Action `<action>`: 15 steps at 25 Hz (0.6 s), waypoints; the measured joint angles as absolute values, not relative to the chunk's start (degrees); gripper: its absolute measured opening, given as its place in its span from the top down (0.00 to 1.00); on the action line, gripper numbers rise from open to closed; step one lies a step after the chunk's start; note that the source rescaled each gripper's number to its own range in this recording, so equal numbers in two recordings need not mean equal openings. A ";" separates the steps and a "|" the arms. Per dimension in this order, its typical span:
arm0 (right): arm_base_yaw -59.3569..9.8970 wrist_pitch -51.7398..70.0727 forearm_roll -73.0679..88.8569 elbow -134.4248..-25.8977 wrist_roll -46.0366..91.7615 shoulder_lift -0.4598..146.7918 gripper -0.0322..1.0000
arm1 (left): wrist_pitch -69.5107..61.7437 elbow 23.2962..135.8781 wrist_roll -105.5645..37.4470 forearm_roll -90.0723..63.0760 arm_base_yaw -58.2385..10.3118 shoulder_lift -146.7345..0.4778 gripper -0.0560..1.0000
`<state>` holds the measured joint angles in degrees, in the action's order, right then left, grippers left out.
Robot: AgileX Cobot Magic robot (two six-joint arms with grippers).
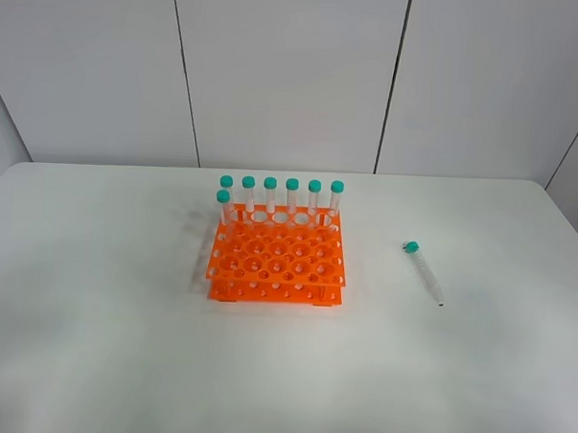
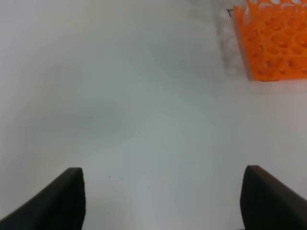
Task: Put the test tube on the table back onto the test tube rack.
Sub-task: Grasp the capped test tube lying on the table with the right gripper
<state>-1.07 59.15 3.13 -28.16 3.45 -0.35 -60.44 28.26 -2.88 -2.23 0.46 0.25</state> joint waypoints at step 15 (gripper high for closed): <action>-1.07 59.29 3.09 -28.66 3.45 0.77 0.00 | -60.44 28.26 -2.88 -2.23 0.46 0.25 0.00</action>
